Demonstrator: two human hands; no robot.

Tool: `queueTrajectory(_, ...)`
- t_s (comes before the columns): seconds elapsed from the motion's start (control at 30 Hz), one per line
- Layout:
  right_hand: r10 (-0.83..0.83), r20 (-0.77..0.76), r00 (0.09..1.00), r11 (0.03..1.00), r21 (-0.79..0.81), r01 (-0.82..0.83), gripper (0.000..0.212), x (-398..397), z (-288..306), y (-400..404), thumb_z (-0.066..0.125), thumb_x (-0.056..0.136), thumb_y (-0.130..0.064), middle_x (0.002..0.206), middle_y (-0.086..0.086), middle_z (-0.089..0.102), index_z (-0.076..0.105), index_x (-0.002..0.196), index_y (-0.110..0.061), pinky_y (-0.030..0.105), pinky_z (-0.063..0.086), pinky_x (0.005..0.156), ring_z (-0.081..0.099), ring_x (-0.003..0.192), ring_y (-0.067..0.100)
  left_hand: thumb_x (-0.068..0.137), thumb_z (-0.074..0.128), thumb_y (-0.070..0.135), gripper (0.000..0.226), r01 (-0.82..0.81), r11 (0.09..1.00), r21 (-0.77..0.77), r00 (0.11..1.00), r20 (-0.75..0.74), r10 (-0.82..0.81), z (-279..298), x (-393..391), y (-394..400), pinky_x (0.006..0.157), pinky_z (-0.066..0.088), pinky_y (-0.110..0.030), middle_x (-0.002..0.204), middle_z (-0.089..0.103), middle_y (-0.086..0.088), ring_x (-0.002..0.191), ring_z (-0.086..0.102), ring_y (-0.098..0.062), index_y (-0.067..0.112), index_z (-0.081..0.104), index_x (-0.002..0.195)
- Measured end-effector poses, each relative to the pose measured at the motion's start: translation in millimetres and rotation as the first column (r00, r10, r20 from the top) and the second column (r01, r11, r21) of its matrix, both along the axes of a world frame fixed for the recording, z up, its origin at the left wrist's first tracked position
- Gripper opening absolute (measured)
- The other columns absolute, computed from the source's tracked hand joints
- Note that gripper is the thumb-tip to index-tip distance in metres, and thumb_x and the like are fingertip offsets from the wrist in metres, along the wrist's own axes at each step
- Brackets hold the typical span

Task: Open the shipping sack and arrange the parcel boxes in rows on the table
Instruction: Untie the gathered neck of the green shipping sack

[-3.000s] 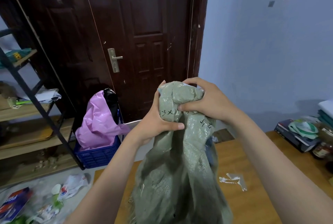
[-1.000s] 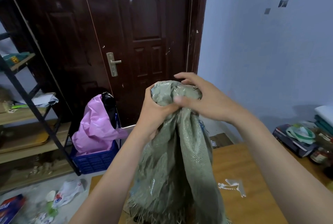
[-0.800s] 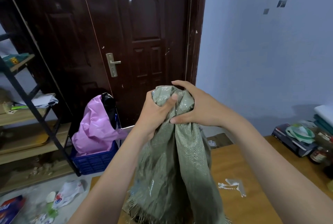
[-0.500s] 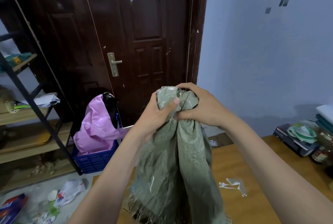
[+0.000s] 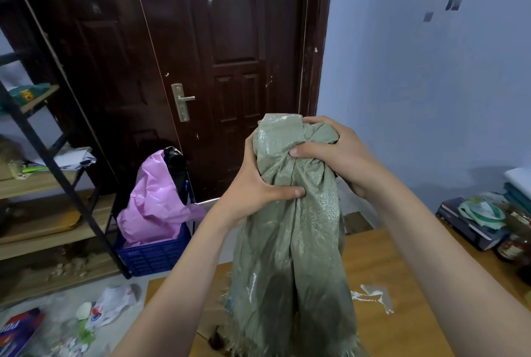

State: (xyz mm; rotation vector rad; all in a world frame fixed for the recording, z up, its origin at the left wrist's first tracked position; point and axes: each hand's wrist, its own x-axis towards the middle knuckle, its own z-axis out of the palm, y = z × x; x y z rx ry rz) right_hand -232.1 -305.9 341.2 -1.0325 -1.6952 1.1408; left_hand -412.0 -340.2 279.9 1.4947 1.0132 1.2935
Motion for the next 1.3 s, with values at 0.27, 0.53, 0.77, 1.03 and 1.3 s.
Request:
queueTrajectory(0.27, 0.045, -0.098, 0.994, 0.998, -0.050, -0.050, 0.041, 0, 21, -3, 0.080, 0.073, -0.018, 0.104, 0.000, 0.075, 0.068, 0.112, -0.022, 0.040, 0.057, 0.090, 0.072, 0.096, 0.015, 0.052, 0.092, 0.013, 0.108, -0.042, 0.998, 0.050, 0.996, 0.077, 0.038, 24, 5, 2, 0.097, 0.054, -0.038, 0.134, 0.053, -0.003, 0.121, 0.061, -0.016, 0.028, 0.027, 0.138)
queueTrajectory(0.53, 0.052, -0.128, 0.990, 0.977, -0.197, -0.077, 0.043, -1, 9, 3, 0.080, 0.073, -0.024, 0.106, 0.003, 0.075, 0.069, 0.114, -0.017, 0.048, 0.055, 0.092, 0.073, 0.098, 0.020, 0.056, 0.093, 0.005, 0.108, -0.031, 1.000, -0.005, 0.994, 0.103, 0.031, 17, 4, 1, 0.089, 0.055, -0.027, 0.134, 0.052, -0.002, 0.119, 0.061, -0.011, 0.026, 0.027, 0.139)
queueTrajectory(0.77, 0.048, -0.135, 0.990, 0.971, -0.225, -0.078, 0.041, -4, 0, 1, 0.079, 0.075, -0.024, 0.105, 0.003, 0.075, 0.069, 0.114, -0.016, 0.045, 0.056, 0.092, 0.073, 0.097, 0.019, 0.059, 0.090, -0.001, 0.120, 0.005, 1.000, 0.007, 0.991, 0.130, -0.006, 8, 2, 0, 0.097, 0.053, -0.032, 0.138, 0.051, -0.001, 0.123, 0.059, -0.012, 0.032, 0.018, 0.149)
queueTrajectory(1.03, 0.050, -0.158, 0.986, 0.966, -0.242, -0.088, 0.035, -8, -2, -3, 0.076, 0.077, -0.025, 0.103, 0.005, 0.076, 0.071, 0.110, -0.014, 0.046, 0.056, 0.091, 0.073, 0.096, 0.022, 0.050, 0.094, 0.011, 0.123, -0.005, 1.000, 0.024, 0.992, 0.128, 0.002, 5, 0, 1, 0.098, 0.052, -0.036, 0.140, 0.050, -0.005, 0.125, 0.058, -0.016, 0.030, 0.023, 0.148)
queueTrajectory(1.3, 0.026, -0.197, 0.980, 0.960, -0.267, -0.079, 0.026, -11, -7, -5, 0.074, 0.081, -0.024, 0.097, 0.008, 0.076, 0.073, 0.105, -0.013, 0.037, 0.060, 0.078, 0.074, 0.089, 0.023, 0.054, 0.091, 0.009, 0.097, -0.078, 0.997, -0.029, 0.977, 0.195, 0.082, -1, 2, 1, 0.093, 0.055, -0.042, 0.130, 0.060, -0.010, 0.118, 0.064, -0.024, 0.022, 0.040, 0.135)
